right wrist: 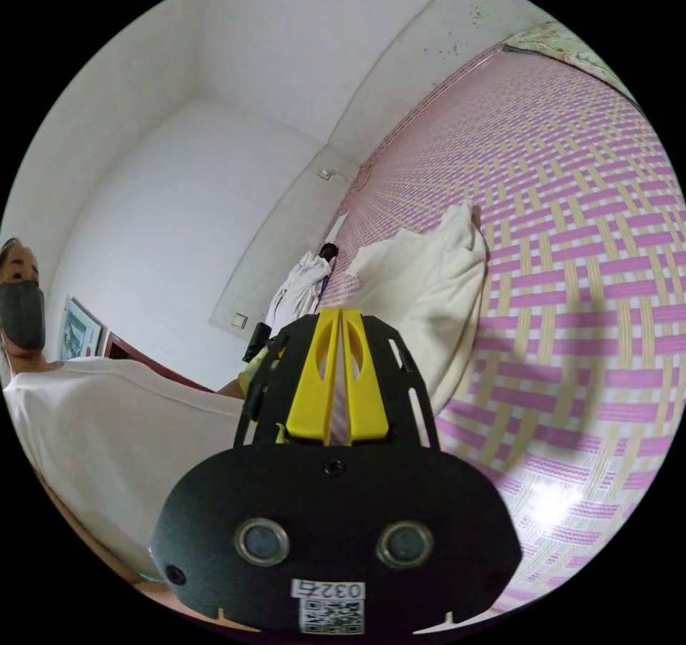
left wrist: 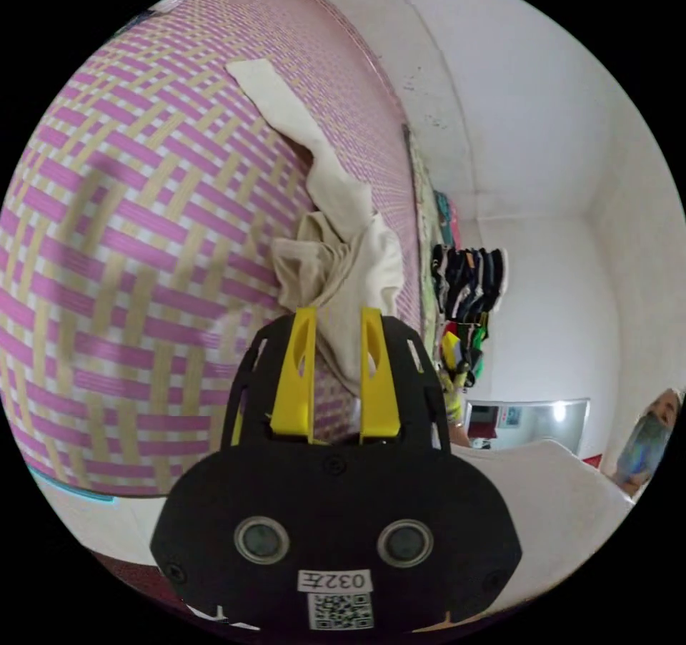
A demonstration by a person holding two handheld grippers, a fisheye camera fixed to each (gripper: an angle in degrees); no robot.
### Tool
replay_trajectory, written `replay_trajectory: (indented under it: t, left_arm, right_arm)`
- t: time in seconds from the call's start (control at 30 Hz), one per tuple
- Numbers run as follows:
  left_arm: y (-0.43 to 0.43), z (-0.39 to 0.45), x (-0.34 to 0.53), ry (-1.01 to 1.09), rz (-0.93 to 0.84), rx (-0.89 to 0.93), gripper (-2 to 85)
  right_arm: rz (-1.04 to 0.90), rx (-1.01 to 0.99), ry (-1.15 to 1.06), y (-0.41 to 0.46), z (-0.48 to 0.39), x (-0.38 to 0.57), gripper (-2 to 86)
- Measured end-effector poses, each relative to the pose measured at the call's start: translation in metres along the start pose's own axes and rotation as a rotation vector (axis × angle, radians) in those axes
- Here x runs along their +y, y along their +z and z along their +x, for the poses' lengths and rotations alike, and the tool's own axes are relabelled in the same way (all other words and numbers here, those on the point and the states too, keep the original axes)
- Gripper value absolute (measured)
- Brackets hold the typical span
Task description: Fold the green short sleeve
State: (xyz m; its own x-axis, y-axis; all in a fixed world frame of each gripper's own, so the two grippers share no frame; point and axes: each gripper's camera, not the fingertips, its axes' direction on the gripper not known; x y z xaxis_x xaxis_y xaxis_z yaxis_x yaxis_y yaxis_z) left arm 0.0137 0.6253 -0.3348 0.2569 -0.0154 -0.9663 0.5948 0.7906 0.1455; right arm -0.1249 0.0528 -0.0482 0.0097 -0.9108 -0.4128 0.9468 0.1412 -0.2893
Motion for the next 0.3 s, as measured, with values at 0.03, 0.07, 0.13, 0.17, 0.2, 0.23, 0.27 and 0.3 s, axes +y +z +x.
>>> replay_trajectory:
  t: [0.03,0.07,0.13,0.17,0.2,0.23,0.27,0.3]
  left_arm:
    - [-0.002,-0.001,-0.010,-0.001,-0.002,-0.014,6.6]
    - [-0.005,-0.003,-0.018,0.005,-0.004,-0.030,6.8]
    - [-0.007,-0.006,-0.030,0.030,-0.034,-0.052,6.6]
    - [-0.005,-0.010,-0.037,0.047,-0.067,-0.050,6.2]
    - [-0.002,-0.012,-0.040,0.052,-0.087,-0.044,6.0]
    - [0.005,-0.017,-0.046,0.055,-0.127,-0.020,5.7]
    - [0.014,-0.020,-0.051,0.060,-0.168,0.027,4.5]
    - [0.019,-0.020,-0.053,0.068,-0.180,0.059,3.9]
  right_arm:
    - [0.012,-0.008,0.005,0.004,-0.003,-0.001,-1.0]
    - [0.030,-0.018,0.011,0.006,-0.005,0.000,-1.0]
    - [0.048,-0.013,0.020,0.009,-0.007,0.001,-1.0]
    - [0.046,-0.001,0.032,0.013,-0.005,0.002,-1.0]
    - [0.041,0.003,0.040,0.015,-0.004,0.002,-1.0]
    - [0.028,0.006,0.060,0.020,0.000,0.001,-1.0]
    - [0.017,0.003,0.074,0.025,0.004,-0.002,-1.0]
    - [0.013,0.002,0.078,0.027,0.005,-0.004,-1.0]
